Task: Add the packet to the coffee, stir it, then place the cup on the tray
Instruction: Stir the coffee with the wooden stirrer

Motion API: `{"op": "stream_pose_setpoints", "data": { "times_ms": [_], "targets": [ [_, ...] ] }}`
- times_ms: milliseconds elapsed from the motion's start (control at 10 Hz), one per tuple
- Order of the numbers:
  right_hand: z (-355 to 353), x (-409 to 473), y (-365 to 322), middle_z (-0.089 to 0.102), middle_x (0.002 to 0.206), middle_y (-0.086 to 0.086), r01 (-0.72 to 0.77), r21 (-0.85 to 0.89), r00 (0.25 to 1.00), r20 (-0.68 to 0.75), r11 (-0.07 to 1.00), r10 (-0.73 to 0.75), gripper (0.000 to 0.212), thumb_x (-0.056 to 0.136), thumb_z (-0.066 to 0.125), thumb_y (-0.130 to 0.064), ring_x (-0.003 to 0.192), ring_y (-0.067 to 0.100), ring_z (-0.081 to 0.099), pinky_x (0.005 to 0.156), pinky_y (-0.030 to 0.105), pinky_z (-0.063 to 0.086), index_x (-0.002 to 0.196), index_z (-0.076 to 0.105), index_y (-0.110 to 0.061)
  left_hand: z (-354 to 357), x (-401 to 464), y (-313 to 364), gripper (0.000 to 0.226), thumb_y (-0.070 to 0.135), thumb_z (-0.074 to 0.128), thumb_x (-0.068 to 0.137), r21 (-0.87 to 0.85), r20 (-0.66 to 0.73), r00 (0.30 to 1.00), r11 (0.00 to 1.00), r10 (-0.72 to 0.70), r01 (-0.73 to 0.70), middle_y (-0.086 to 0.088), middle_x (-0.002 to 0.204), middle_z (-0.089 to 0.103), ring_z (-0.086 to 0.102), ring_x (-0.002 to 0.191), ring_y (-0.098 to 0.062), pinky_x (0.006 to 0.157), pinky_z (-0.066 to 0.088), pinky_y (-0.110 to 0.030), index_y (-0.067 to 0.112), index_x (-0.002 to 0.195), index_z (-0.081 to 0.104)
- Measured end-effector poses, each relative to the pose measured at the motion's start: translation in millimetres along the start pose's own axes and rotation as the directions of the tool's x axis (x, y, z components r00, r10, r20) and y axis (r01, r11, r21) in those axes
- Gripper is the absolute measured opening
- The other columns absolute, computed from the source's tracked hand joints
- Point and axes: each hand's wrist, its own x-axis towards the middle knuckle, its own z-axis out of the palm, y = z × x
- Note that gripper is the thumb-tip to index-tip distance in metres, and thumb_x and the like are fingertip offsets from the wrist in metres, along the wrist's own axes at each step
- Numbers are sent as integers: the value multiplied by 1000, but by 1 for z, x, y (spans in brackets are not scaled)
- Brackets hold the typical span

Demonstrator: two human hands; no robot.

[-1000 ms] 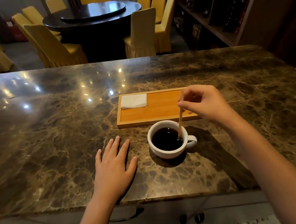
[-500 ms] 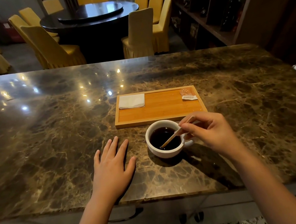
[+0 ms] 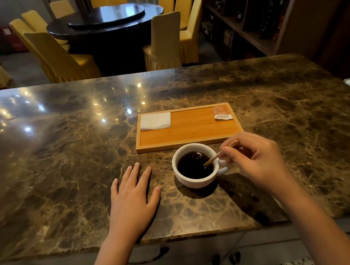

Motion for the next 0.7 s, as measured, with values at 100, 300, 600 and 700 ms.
{"op": "stream_pose_setpoints", "data": {
  "times_ms": [100,300,600,700],
  "targets": [
    [-3,-6,-6,69,80,-6,-47,48,998,51,998,44,8,82,64,-11,74,8,66,63,16,53,79,70,-15,0,0,0,67,60,15,80,-1,6,1000,1000,-3,3,-4,151,19,7,138,-16,111,6,-49,29,138,25],
    [14,-10,-4,72,77,0,-162,337,987,50,927,154,12,84,62,-7,72,15,70,62,23,58,83,70,-16,-1,0,1,67,60,15,80,-1,6,1000,1000,-4,4,-4,151,19,7,138,-16,111,5,-48,29,139,25],
    [27,-9,1,68,84,0,-3,185,994,-111,983,24,12,85,61,-10,75,16,67,65,27,57,85,68,-20,0,0,0,67,60,15,80,1,7,1000,1000,0,0,-4,151,19,7,138,-16,111,5,-49,29,139,26],
    [16,-10,0,66,82,-3,53,12,992,-114,999,-51,7,85,62,-10,77,11,64,66,28,54,84,68,-13,0,0,0,66,59,17,80,-2,-2,1000,1000,-2,2,-4,151,20,8,138,-16,111,6,-48,29,138,27]
  ]
}}
